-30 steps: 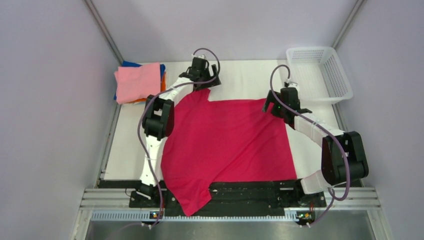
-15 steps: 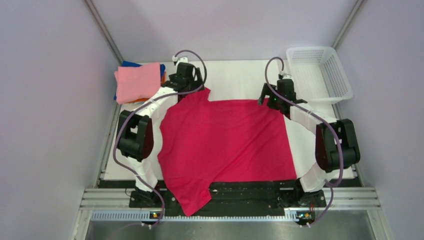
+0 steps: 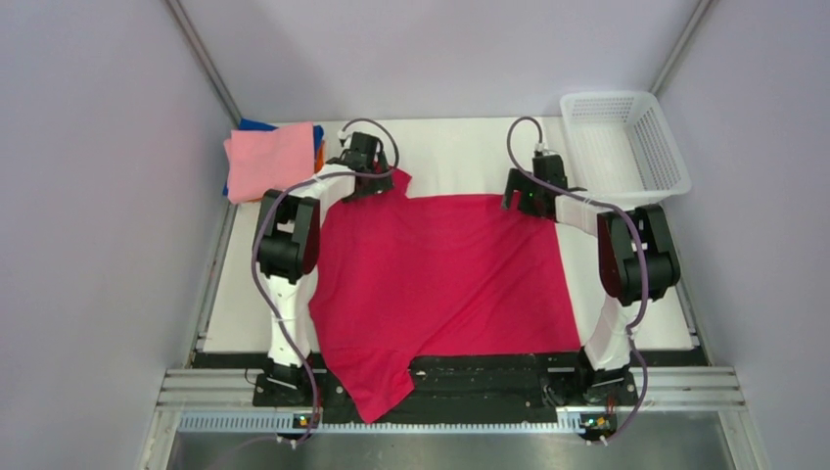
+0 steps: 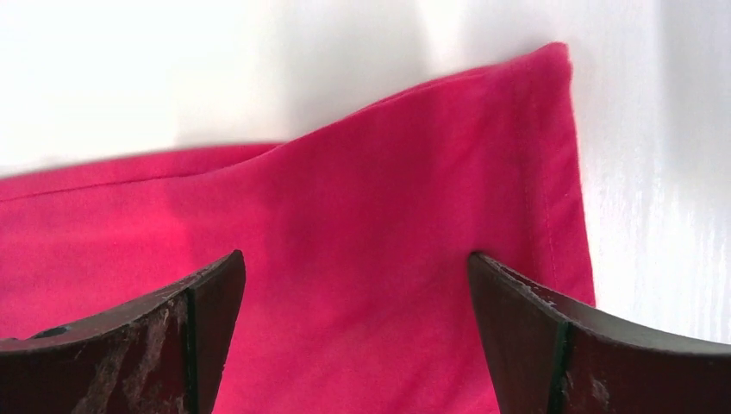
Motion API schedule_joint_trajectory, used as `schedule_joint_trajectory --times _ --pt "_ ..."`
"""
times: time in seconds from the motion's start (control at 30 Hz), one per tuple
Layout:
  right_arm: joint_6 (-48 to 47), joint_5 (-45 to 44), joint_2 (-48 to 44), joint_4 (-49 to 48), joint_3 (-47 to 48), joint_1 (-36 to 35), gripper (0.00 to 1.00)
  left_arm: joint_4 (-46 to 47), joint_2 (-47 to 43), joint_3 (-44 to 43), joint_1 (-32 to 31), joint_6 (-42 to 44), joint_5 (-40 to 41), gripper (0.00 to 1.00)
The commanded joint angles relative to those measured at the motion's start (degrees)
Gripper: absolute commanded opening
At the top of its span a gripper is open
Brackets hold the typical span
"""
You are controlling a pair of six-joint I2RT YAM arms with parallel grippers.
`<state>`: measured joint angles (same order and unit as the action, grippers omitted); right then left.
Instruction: Fold and stack the t-shirts
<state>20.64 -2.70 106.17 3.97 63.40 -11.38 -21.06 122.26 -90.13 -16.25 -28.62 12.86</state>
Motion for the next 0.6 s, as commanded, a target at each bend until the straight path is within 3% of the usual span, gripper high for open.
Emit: schedule_joint_trajectory --times 0.0,0.4,0.57 --pt "0.5 0.7 3.3 -0.5 2.1 1.8 0.99 -1.0 4.9 -6.1 2.1 -3.1 -3.5 0.99" --pt "0.4 7.4 13.4 1.2 15.0 5.4 0.99 -7.5 20.6 -32.3 6.4 -7.3 -12.5 0.99" --pt "0.1 8.7 18.9 3.2 23.7 6.7 0.99 -4.4 25.1 -40.7 8.3 -8.9 -15.7 0.99"
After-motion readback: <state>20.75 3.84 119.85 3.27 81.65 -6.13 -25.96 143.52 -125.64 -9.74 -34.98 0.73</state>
